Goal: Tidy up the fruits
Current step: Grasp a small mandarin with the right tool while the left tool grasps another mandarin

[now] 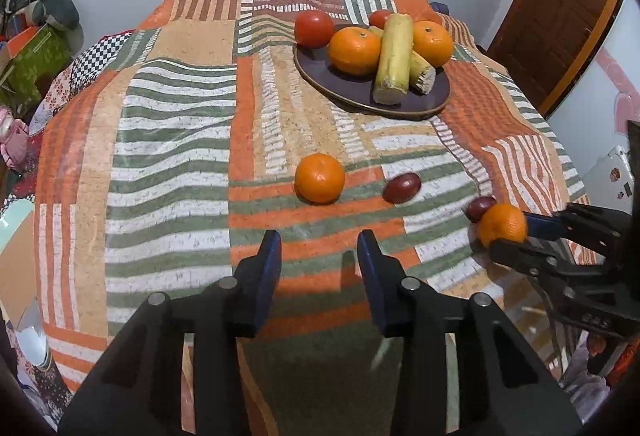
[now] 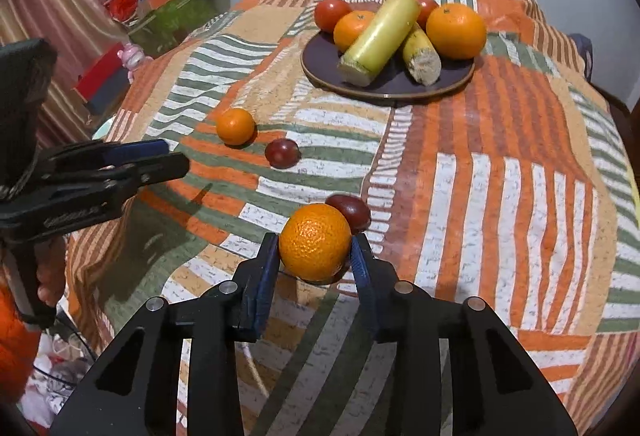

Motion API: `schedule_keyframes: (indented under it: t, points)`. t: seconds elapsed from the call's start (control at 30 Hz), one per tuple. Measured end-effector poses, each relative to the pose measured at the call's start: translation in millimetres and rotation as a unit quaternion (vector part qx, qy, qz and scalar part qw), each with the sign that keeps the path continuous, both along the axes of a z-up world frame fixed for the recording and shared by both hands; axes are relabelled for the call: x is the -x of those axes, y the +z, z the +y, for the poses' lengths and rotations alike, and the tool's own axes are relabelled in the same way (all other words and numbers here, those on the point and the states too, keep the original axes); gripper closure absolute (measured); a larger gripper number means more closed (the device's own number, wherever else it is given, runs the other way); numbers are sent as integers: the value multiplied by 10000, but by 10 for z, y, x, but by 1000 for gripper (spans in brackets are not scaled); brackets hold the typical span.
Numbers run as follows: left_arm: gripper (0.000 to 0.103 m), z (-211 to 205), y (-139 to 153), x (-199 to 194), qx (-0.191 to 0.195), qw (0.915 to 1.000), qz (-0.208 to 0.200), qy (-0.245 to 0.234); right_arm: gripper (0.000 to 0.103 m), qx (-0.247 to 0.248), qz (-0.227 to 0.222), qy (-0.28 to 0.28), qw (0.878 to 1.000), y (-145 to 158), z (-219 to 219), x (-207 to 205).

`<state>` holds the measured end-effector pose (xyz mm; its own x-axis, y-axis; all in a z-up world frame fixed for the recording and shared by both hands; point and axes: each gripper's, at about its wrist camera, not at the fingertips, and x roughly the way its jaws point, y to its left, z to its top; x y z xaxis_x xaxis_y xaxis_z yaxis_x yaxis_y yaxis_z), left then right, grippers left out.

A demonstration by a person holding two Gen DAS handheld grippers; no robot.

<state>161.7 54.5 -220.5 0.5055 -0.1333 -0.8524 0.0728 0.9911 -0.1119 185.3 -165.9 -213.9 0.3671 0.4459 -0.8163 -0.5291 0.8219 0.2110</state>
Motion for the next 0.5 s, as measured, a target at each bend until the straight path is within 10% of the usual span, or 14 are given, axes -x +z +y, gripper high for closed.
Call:
schedule_keyframes:
  t: [0.5]
  points:
    - [63, -2, -236, -543, 175, 9996, 219, 72, 70, -165, -355, -417, 9984, 256, -254, -339]
